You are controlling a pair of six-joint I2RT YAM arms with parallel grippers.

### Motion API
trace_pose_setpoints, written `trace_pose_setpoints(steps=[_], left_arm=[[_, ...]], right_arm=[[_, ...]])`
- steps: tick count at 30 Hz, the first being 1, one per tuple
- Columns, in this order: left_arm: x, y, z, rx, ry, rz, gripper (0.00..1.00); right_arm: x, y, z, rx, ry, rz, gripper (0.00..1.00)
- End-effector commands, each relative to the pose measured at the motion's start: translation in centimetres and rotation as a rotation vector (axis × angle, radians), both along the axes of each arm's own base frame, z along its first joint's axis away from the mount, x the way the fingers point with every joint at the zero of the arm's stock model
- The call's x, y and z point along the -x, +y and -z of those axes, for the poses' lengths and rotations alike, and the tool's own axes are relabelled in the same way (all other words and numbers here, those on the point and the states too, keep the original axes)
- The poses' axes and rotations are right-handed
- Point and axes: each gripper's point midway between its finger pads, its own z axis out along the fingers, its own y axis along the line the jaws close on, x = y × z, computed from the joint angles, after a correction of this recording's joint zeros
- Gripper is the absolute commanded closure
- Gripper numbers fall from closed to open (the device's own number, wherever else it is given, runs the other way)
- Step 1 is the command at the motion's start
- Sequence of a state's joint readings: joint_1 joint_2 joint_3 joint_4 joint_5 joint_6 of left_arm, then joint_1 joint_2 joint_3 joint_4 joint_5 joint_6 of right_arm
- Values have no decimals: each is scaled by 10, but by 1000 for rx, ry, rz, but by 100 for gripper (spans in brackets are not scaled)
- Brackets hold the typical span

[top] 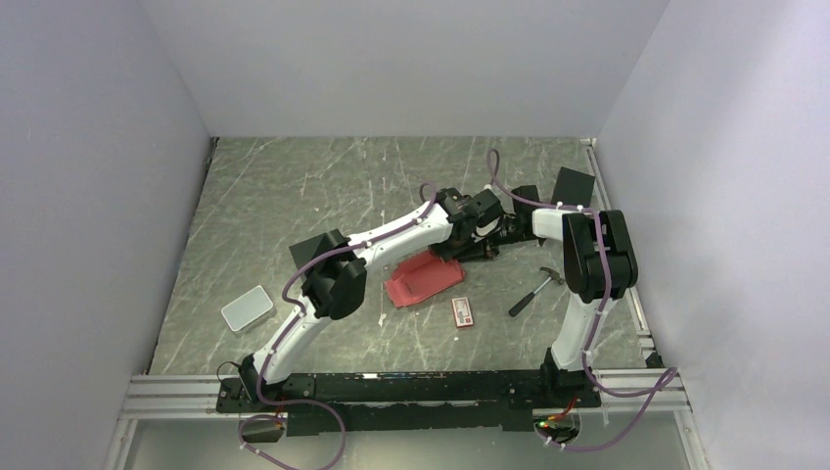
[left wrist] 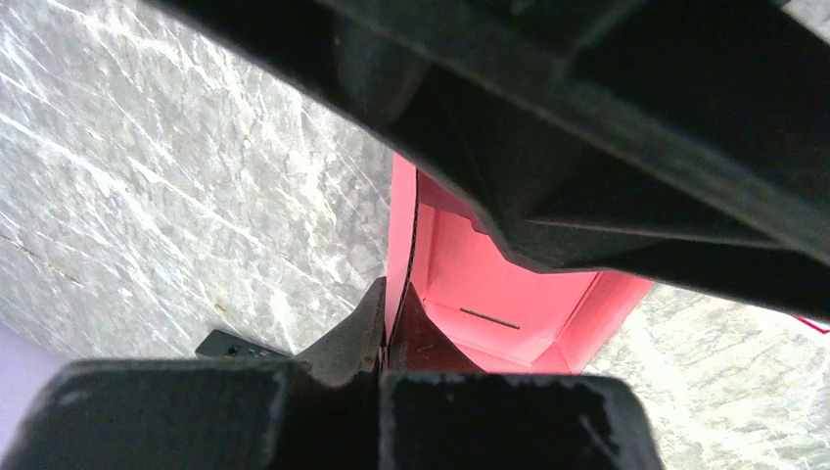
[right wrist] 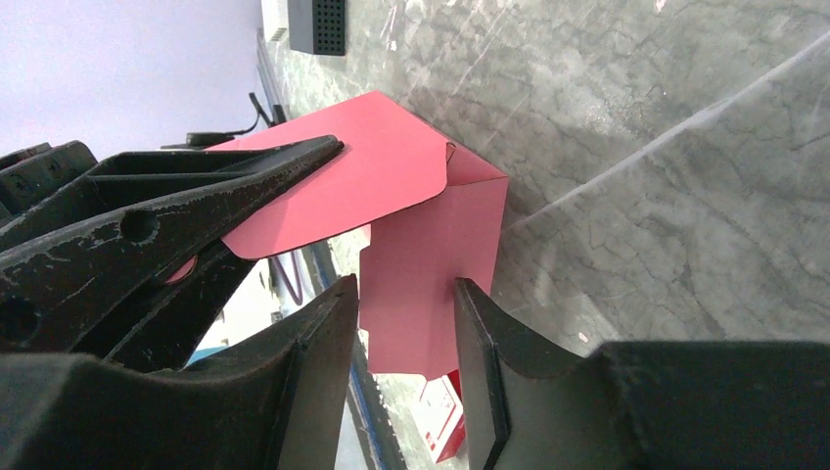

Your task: Fold the paper box

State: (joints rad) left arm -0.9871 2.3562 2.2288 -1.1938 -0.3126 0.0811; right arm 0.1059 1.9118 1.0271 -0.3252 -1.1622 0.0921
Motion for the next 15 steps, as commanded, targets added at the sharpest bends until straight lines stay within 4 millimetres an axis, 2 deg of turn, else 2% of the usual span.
trace_pose_setpoints(steps=[1,15], left_arm=[[-1,-15,-13,64,-29,-14,100],[-1,-16,-13,64,-29,-12,100]], right_arm=[[-3,3,-8,-44,-24,-6,57],[5,11,-17,-109,-14,-60,55]])
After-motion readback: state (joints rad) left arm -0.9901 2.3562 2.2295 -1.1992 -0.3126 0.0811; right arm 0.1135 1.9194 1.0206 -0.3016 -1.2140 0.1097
